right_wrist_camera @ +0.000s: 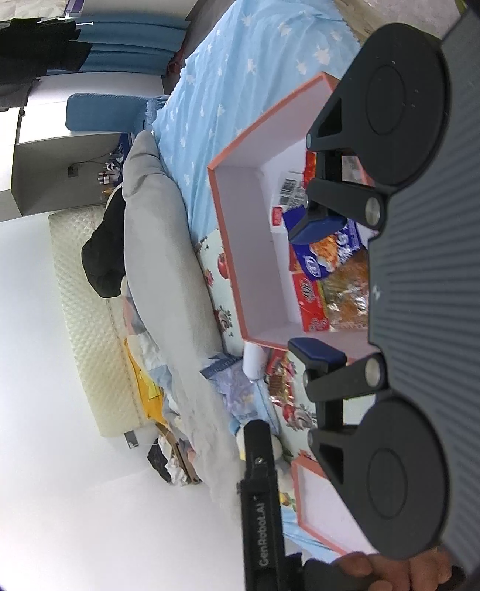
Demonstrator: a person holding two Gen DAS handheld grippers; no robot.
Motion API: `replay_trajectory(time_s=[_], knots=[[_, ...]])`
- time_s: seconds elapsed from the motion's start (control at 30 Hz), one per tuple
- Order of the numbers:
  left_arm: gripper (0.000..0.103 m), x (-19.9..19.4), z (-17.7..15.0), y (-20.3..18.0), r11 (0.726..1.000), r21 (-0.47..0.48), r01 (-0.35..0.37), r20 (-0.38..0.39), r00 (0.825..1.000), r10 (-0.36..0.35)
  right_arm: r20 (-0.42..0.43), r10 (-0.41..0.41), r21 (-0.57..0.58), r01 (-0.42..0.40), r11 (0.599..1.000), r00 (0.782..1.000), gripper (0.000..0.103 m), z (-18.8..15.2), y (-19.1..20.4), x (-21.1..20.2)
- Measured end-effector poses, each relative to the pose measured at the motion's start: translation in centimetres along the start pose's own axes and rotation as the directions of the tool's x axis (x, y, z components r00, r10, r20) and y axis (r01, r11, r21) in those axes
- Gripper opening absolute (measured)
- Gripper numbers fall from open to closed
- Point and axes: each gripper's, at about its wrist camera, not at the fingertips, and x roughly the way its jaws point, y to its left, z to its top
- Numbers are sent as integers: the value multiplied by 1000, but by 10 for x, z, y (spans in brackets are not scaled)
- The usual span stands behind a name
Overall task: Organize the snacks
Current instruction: 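Withdraw both tools from the box toward the remaining snacks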
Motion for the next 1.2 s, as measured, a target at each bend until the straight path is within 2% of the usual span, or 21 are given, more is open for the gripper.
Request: replay_trajectory(time_s=[0.23,0.53,0.7,0.83,1.2], knots=[[63,-25,-29,28,996,-46,-77,17,997,77,-2,15,-31,-15,999,1000,59,-19,23,-4],[66,-39,-63,60,989,-80,-123,2,992,124,-49,71,-58,-74,996,996,59,-48,49,5],[66,-37,-73,77,984,-79,-159,-32,987,157,-52,111,-81,-115,990,992,59,-54,67,9],[66,-43,-79,89,979,-69,-194,-32,981,192,-66,126,-86,-131,988,990,59,-59,79,13],[70,-63,-88,115,973,-113,-201,-43,979,197,-90,138,-103,-147,984,986,59,-70,110,20]])
